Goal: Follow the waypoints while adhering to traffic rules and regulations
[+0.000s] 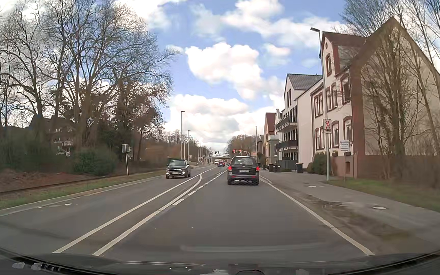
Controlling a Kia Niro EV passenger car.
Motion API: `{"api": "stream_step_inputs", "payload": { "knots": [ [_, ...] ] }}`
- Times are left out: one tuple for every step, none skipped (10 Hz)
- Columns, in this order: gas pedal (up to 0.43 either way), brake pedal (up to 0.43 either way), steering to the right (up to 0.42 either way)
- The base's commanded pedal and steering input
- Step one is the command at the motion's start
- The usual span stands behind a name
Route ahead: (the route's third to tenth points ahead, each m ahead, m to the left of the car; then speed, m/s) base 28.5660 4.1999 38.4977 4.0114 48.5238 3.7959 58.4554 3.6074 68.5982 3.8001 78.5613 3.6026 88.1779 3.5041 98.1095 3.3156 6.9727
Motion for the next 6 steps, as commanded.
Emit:
{"api": "stream_step_inputs", "payload": {
  "knots": [
    [0.138, 0.0, 0.015],
    [0.138, 0.0, 0.016],
    [0.138, 0.0, 0.016],
    [0.138, 0.0, 0.016],
    [0.138, 0.0, 0.016],
    [0.138, 0.0, 0.016]
  ]
}}
